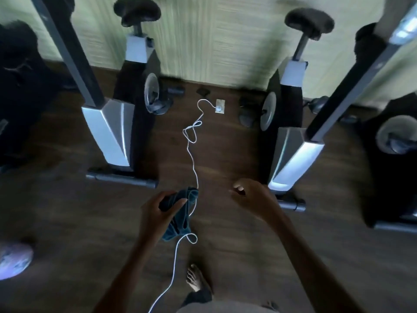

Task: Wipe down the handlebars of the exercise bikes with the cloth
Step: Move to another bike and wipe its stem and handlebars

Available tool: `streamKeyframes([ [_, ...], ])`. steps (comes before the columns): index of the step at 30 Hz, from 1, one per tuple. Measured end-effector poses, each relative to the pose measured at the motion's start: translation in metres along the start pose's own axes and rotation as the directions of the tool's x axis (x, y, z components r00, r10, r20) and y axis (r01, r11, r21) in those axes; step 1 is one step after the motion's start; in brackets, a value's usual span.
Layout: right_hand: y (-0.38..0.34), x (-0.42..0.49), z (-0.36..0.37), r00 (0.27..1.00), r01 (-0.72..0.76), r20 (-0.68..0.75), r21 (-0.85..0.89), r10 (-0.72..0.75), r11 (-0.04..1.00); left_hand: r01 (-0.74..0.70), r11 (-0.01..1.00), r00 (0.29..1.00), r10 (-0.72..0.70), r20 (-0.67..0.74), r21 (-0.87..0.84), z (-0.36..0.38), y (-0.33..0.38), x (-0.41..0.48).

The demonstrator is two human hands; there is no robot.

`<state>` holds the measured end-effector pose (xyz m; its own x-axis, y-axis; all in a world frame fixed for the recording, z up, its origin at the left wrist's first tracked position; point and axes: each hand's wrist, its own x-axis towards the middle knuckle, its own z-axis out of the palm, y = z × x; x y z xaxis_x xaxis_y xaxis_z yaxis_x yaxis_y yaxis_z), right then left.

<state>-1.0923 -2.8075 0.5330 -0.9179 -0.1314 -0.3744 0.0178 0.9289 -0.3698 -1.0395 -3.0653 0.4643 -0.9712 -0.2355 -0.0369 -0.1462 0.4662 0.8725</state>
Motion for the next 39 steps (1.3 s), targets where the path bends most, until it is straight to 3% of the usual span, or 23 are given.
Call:
streamKeyframes([
  [5,0.020,-0.015,0.002,0.995,-0.097,-0.024,0.005,0.097,0.995,-0.086,0.996,0.987,0.086,0.135,-0.008,0.015,0.016,0.022],
  [14,0.003,0.013,-0.003,0.998,-0.062,-0.025,0.026,0.062,0.998,-0.098,0.993,0.993,0.102,0.061,-0.063,0.020,0.019,0.047],
  [24,0.008,0.029,-0.034,0.993,-0.077,-0.092,0.008,0.077,0.997,-0.144,0.986,0.978,0.154,0.139,-0.079,0.050,0.066,0.095],
  [39,0.040,0.183,-0.150,0.945,-0.099,-0.303,0.099,0.125,0.990,-0.267,0.960,0.936,0.279,0.214,-0.084,0.099,0.153,0.296],
])
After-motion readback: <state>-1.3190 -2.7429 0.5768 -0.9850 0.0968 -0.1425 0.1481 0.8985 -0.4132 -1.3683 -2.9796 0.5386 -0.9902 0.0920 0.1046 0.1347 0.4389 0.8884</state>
